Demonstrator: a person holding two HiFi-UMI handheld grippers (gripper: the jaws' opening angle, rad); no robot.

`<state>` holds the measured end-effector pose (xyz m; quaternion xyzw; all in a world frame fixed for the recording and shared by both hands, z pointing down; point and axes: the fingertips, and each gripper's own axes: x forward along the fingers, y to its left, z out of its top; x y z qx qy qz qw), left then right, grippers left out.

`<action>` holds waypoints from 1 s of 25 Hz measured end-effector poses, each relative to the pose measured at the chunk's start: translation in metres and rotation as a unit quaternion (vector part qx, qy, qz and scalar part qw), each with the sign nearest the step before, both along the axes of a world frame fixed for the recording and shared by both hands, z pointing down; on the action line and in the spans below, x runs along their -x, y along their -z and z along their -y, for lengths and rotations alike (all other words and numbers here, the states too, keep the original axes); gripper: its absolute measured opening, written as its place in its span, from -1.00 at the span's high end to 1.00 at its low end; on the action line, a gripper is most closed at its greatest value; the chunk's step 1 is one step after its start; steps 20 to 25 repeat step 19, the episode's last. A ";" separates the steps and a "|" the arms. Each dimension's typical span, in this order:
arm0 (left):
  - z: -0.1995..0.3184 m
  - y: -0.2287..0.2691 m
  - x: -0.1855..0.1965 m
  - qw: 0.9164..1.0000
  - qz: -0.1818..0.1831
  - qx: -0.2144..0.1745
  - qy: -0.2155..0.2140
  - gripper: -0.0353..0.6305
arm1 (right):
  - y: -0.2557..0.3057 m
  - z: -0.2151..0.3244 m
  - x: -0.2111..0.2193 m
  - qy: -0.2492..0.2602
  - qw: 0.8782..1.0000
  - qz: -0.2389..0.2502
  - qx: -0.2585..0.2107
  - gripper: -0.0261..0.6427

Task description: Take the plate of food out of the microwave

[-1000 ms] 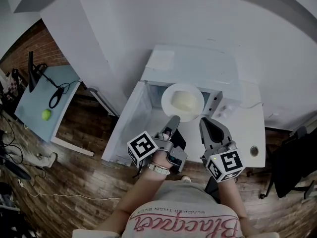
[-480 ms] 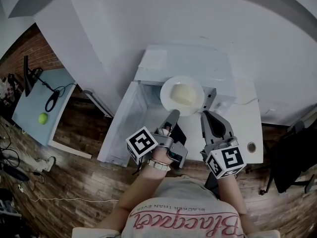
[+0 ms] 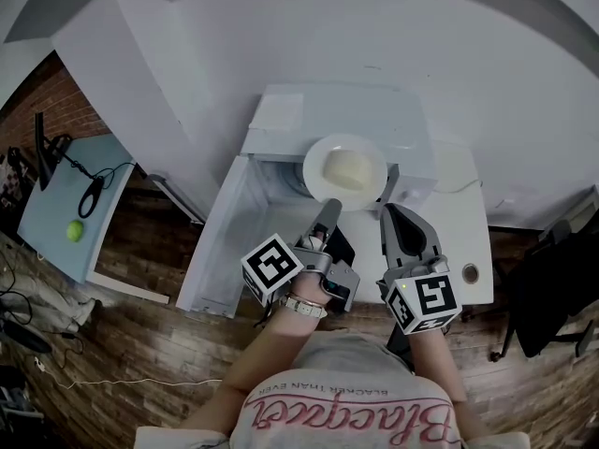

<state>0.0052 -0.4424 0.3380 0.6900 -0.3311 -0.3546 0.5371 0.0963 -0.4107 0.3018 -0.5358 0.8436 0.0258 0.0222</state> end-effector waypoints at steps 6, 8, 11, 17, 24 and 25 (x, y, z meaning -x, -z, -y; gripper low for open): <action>0.003 -0.001 -0.010 1.000 0.005 -0.003 -0.010 0.85 | -0.002 0.002 -0.006 -0.013 1.000 0.000 0.003 0.89; 0.003 0.000 -0.011 1.000 0.005 -0.001 -0.014 0.85 | -0.002 0.003 -0.006 -0.015 1.000 0.001 0.003 0.89; 0.002 0.001 -0.013 1.000 0.007 -0.001 -0.020 0.85 | -0.002 0.003 -0.006 -0.016 1.000 0.003 0.005 0.89; 0.000 0.001 -0.017 1.000 0.010 0.001 -0.028 0.85 | -0.002 0.001 -0.004 -0.013 1.000 -0.001 0.006 0.89; -0.002 0.001 -0.019 0.999 0.010 0.003 -0.031 0.85 | -0.001 0.000 -0.004 -0.012 1.000 -0.002 0.006 0.89; -0.002 0.001 -0.019 0.999 0.010 0.003 -0.031 0.85 | -0.001 0.000 -0.004 -0.012 1.000 -0.002 0.006 0.89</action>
